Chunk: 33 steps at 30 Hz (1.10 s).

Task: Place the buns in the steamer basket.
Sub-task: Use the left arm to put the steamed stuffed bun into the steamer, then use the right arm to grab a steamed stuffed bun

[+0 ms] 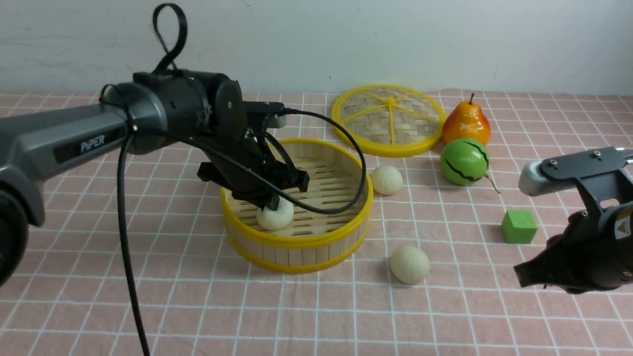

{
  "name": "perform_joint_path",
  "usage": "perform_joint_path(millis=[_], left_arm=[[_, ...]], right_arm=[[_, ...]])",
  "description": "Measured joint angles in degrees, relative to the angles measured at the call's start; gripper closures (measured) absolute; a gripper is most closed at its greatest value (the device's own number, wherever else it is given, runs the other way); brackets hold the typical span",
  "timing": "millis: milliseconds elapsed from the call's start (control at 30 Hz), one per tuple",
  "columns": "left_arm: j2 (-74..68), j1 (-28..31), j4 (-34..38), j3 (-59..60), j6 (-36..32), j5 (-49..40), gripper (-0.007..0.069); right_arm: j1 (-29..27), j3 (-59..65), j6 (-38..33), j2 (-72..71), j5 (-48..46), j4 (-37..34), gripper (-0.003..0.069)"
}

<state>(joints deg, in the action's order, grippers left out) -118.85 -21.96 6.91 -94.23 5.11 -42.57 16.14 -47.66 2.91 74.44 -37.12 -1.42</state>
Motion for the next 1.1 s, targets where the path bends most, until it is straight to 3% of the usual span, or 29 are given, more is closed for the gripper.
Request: perform_joint_path(millis=[100,200,267,300,333,400,567,833,900,967,1000,1100], left_arm=[[0.06,0.06,-0.26,-0.43,0.36,0.15,0.0374],[0.55,0.06,-0.33,-1.27,0.56,-0.96,0.0183],[2.00,0.06,-0.33,-1.98,0.58,-2.88,0.0103],[2.26,0.06,-0.33,-2.07,0.58,-3.13,0.0097],[4.88,0.06,-0.33,-2.59,0.63,-4.90,0.0062],[10.15,0.06,-0.76,-2.96,1.44,-7.78,0.0062],[23.53,0.00,-0.95,0.35,5.00,-12.74,0.0164],[44.54,0.00,-2.87,23.06,6.93,-9.59,0.0333],[53.29,0.00,-6.91,31.57,9.85,-7.86,0.0372],[57.07,0.00,-9.47,34.81,11.46,-7.80,0.0382],[61.39,0.00,-12.46,38.44,13.58,-7.91,0.0386],[69.70,0.00,-19.01,45.27,18.78,-8.12,0.0388]], right_arm=[[0.75,-1.30,-3.74,1.13,-4.64,-1.61,0.0623],[3.16,-5.03,-5.56,3.99,-8.35,-3.65,0.0519],[5.62,-8.56,-5.87,6.55,-8.89,-4.04,0.0435],[5.62,-8.56,-5.86,6.55,-8.89,-4.04,0.0425],[7.69,-11.79,-5.93,9.09,-8.67,-4.17,0.0349],[9.80,-16.00,-5.93,12.93,-8.04,-4.47,0.0268],[10.41,-25.66,-5.70,24.09,-7.10,-4.85,0.0205],[10.46,-32.73,-5.65,36.20,-7.38,-3.90,0.0255],[10.58,-33.39,-5.65,38.52,-7.45,-1.88,0.0349],[10.58,-33.51,-5.65,38.83,-7.61,-1.10,0.0394],[10.65,-33.62,-5.89,38.84,-7.67,-0.50,0.0474],[10.69,-34.16,-6.02,38.42,-8.16,0.88,0.0614]])
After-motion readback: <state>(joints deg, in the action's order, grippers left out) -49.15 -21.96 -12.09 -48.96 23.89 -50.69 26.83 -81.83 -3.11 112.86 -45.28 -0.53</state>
